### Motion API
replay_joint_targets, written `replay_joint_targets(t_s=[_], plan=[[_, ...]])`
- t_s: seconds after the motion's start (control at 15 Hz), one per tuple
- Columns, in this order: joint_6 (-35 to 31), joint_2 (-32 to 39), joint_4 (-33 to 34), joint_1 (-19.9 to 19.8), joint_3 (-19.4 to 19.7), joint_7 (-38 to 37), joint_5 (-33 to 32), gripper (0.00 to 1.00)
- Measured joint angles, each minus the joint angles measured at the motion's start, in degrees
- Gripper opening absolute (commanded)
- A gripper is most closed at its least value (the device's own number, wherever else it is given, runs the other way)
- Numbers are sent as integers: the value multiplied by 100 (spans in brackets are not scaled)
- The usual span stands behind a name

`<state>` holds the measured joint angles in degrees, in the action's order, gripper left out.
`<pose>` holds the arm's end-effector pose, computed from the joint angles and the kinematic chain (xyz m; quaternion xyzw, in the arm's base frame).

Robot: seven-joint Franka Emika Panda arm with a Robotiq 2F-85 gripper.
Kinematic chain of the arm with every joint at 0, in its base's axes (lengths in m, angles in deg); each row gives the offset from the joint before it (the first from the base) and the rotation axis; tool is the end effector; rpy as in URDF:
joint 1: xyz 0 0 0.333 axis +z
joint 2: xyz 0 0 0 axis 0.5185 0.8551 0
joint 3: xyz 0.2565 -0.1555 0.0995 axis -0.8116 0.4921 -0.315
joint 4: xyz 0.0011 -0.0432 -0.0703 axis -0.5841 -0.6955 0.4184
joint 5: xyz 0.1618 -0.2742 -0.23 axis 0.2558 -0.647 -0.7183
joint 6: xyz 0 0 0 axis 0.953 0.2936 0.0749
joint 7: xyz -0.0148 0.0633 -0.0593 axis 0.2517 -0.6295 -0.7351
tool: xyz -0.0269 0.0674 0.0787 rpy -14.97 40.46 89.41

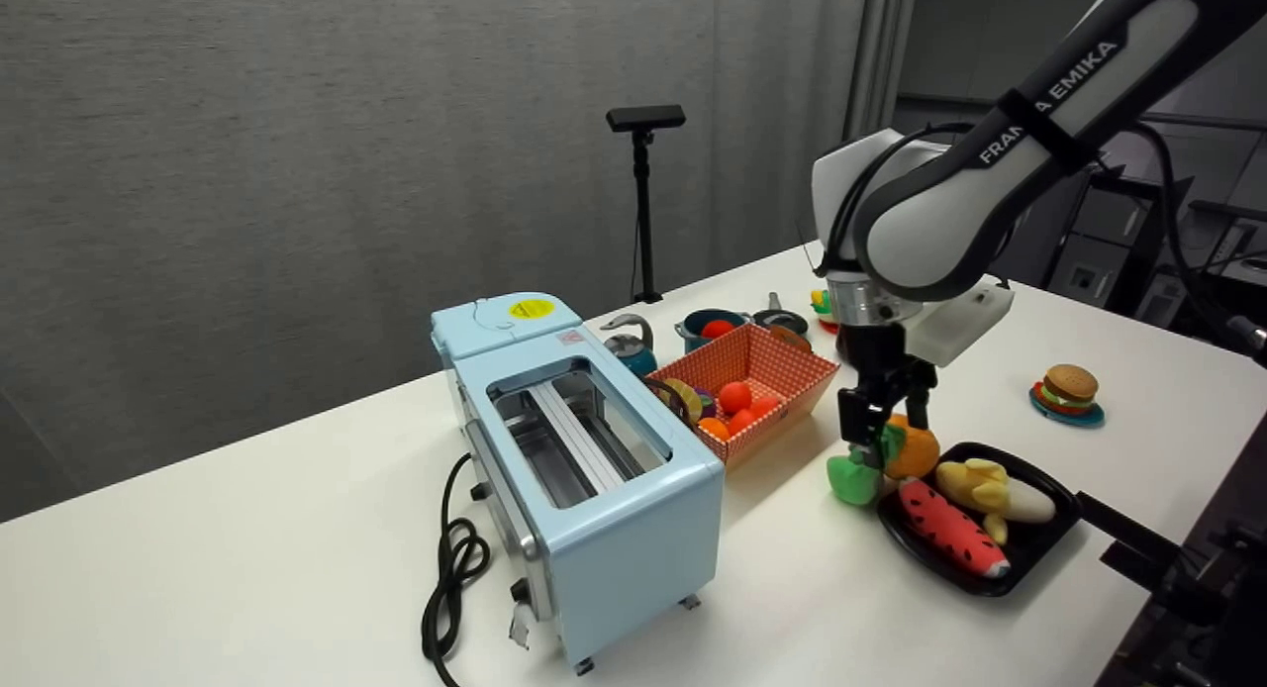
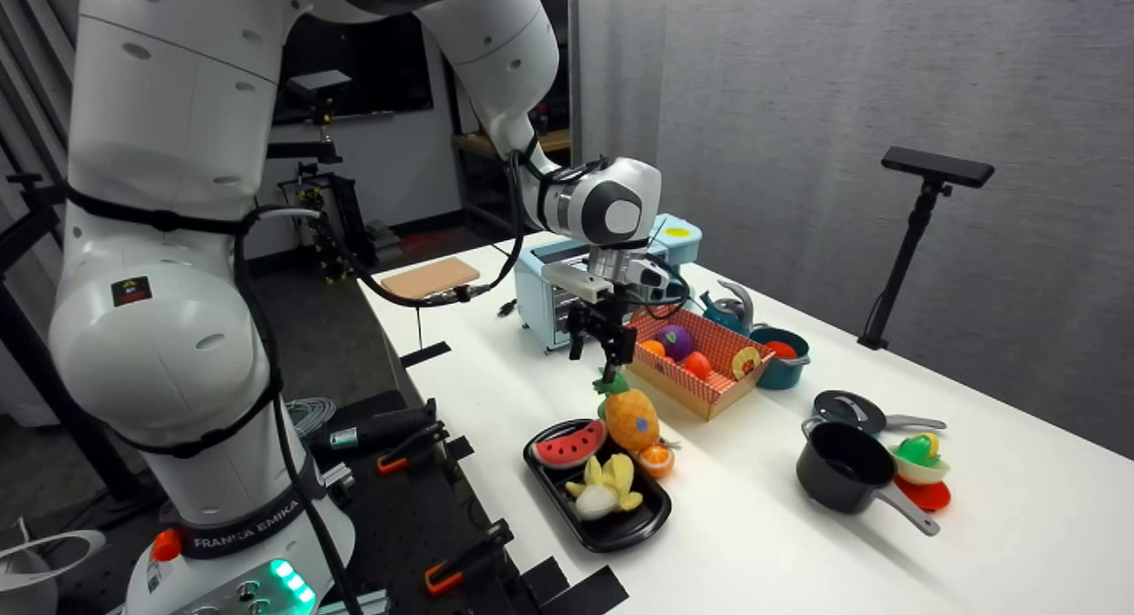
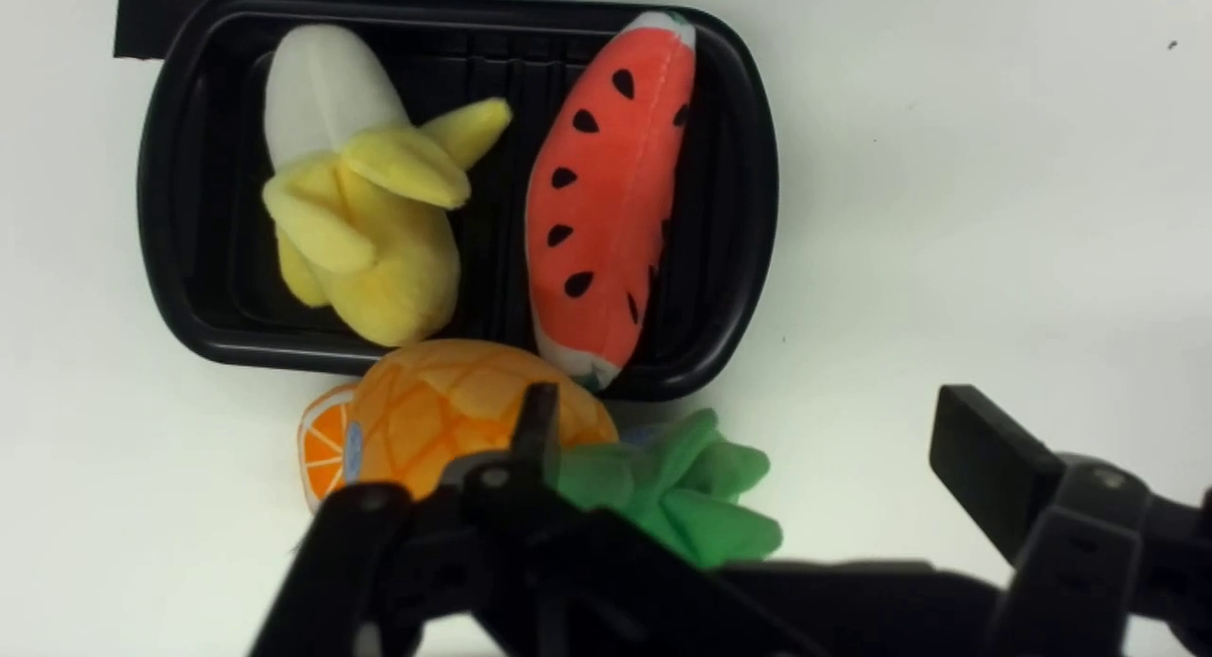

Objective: Remove the pineapple plush toy from the tray

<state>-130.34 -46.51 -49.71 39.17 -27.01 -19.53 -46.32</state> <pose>0.5288 0.0806 0.1756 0.9868 0.0183 -0.1560 0.0399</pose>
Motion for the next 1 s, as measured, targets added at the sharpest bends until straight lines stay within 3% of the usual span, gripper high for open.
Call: replay_joint_targets(t_s=[1.0], plan=[[0, -130, -184, -1, -23, 34, 20, 100]])
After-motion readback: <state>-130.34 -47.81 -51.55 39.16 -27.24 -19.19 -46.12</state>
